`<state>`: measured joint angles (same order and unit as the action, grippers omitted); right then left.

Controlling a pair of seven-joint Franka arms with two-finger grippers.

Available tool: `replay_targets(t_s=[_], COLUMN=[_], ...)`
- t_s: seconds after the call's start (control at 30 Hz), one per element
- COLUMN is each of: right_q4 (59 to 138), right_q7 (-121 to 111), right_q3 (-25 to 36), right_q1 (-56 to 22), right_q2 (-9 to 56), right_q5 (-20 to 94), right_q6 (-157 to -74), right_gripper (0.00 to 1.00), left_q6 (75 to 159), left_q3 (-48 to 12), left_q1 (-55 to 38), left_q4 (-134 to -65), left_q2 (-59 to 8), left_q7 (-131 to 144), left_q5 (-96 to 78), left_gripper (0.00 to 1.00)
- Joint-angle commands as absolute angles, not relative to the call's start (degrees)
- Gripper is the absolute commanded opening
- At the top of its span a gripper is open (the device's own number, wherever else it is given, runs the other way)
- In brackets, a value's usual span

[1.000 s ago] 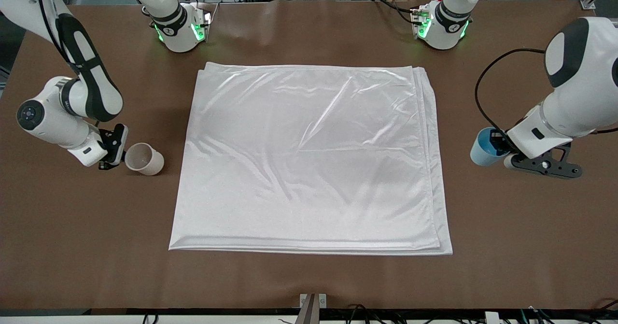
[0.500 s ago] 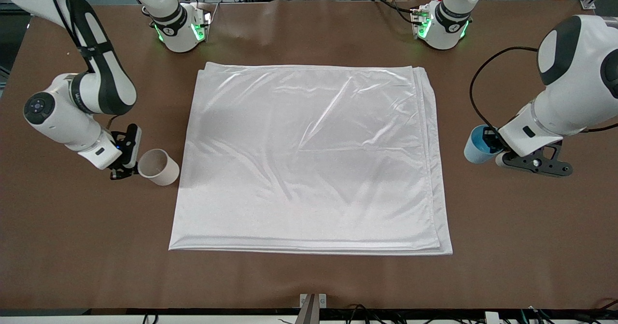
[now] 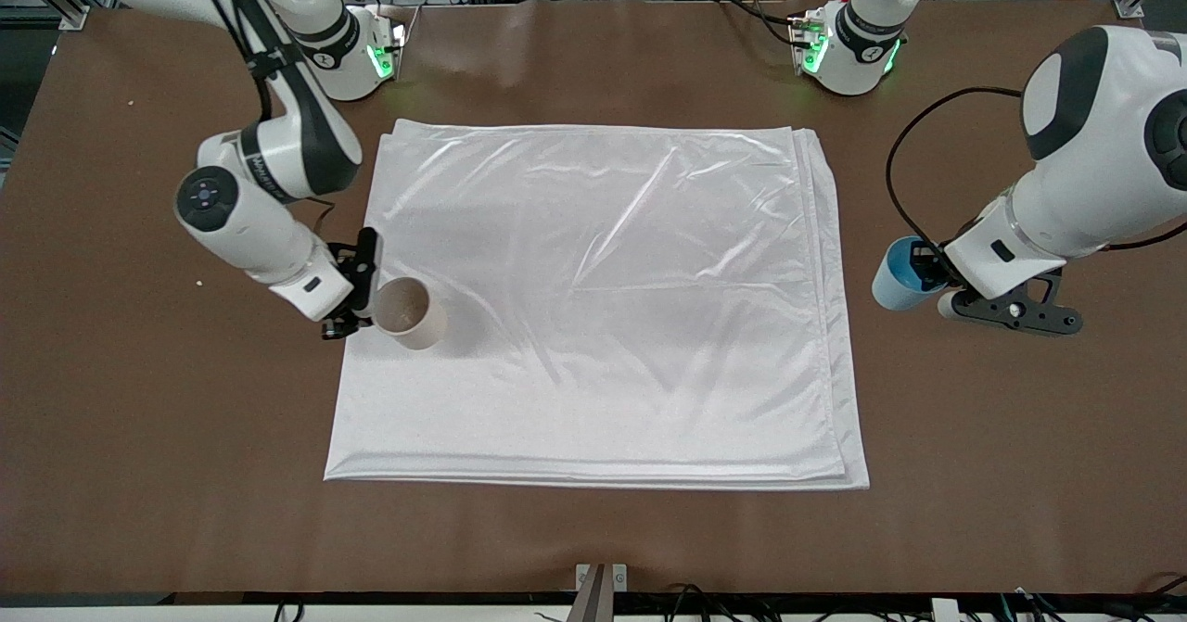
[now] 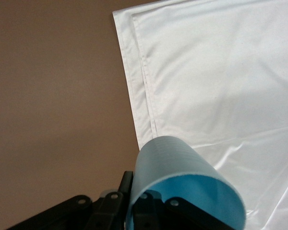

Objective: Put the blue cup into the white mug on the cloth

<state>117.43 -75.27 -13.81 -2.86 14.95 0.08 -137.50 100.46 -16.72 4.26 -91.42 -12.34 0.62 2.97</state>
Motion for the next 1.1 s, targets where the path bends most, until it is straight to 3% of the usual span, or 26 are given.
replay_targets(t_s=[0.0,0.27,0.6,1.07], right_q4=[114.1,108.4,101.2,101.1], right_q7=[-69.9,-62.4,-50.8,-46.5], right_q3=[-13.4,-13.2,-13.2,-13.3], right_q1=[-8.0,-14.8,-21.4,-24.2], right_q2=[16.3,21.3,27.1,31.8], right_q5=[-1.0,-3.3,-8.5,-8.5], right_q6=[-135.4,-134.1,-126.4,-128.9], right_gripper=[0.00,0.00,0.00,0.00], left_q6=[99.2,98.9,98.9,99.9], left_q3=[-17.0,-21.4,-24.3,-24.2], left_q1=[4.1,3.3,0.8,-4.5], left_q4=[-90.3,-90.3,-90.3,-88.2], left_q2=[-12.7,-12.8,-14.1,-17.2], left_q7=[1.9,9.7,18.8,28.0], left_q5=[1.5,0.7,0.7,-1.5], left_gripper=[0.00,0.00,0.00,0.00])
